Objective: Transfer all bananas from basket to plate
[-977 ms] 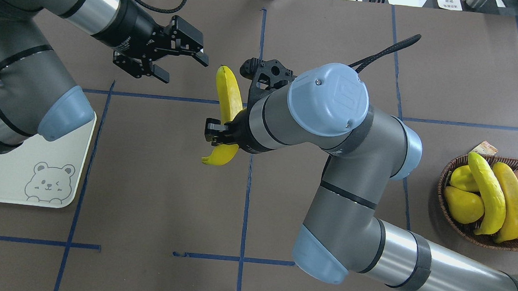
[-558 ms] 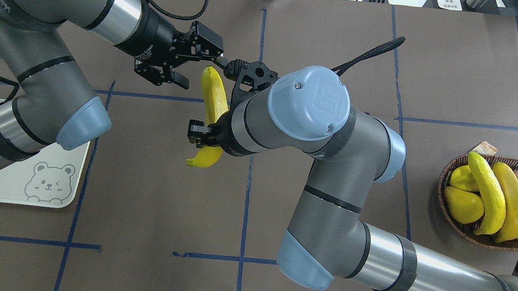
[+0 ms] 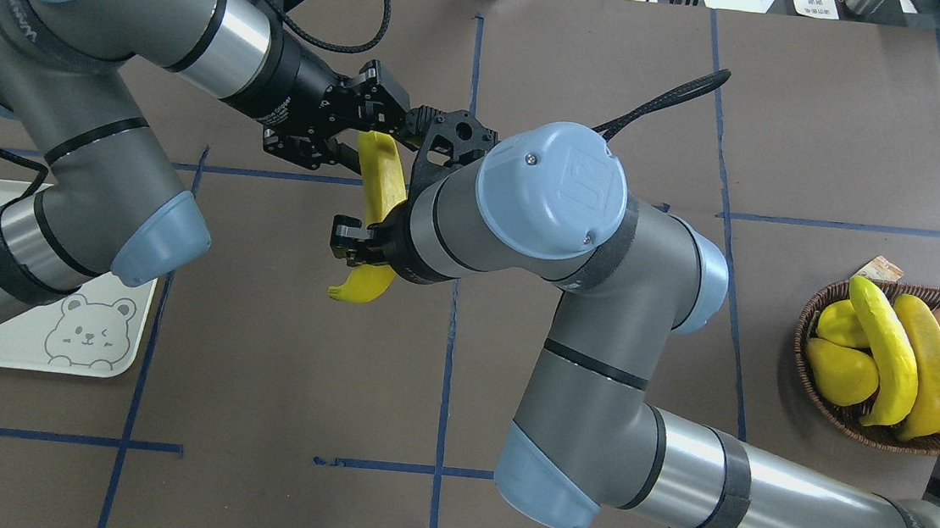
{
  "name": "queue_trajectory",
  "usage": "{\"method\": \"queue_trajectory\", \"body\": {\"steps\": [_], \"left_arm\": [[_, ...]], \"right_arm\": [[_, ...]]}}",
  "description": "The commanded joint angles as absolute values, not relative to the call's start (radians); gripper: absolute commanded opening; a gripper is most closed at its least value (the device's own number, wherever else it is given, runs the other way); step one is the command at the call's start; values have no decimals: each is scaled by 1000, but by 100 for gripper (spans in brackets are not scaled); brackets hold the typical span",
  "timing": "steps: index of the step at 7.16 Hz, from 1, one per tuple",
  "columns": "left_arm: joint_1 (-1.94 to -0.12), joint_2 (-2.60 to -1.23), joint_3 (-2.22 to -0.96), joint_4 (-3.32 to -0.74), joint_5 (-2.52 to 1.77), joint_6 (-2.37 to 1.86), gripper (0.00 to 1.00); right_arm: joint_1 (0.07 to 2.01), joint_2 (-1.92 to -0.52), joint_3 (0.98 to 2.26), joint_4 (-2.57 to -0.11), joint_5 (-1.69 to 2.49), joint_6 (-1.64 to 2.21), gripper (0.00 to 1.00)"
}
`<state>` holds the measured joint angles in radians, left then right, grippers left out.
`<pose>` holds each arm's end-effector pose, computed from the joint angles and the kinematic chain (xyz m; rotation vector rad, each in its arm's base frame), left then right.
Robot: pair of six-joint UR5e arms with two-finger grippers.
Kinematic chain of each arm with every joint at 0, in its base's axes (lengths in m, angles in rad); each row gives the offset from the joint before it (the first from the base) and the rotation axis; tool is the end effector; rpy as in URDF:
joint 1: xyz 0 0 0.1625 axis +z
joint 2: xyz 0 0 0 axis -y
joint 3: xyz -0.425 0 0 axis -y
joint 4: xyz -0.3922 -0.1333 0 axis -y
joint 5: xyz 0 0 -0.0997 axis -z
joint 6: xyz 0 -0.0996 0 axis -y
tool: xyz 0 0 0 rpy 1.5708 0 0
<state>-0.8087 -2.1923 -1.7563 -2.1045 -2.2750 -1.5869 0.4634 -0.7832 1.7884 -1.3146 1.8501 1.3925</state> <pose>0.3751 -0.4927 0.1450 -0.0527 1.3984 -0.2145 -0.5189 -0.3776 0.0654 0.1660 -1.2632 0.0693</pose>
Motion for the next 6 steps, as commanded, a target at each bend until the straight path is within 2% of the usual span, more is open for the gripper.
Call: {"method": "queue_trajectory", "body": {"steps": [1, 2, 3, 4, 5, 6], "left_arm": [[-807, -2192, -1758, -2105, -2275, -1589, 64], [-807, -2191, -1758, -2105, -2275, -1589, 44], [-807, -2189, -1758, -2105, -2275, -1589, 14], [-807, -2187, -1758, -2105, -2275, -1589, 0], [-807, -2183, -1758, -2105, -2276, -1589, 0], [-807, -2180, -1758, -2105, -2276, -1589, 0]], "right_arm": [[463, -784, 1789, -1315, 1850, 1399, 6], [463, -784, 1789, -1315, 1850, 1401, 8], [463, -784, 1789, -1312, 1850, 1402, 16], [465, -784, 1789, -1310, 1850, 1402, 30], [465, -784, 1789, -1312, 1848, 1404, 88], [465, -784, 1787, -1310, 1848, 1407, 99]]}}
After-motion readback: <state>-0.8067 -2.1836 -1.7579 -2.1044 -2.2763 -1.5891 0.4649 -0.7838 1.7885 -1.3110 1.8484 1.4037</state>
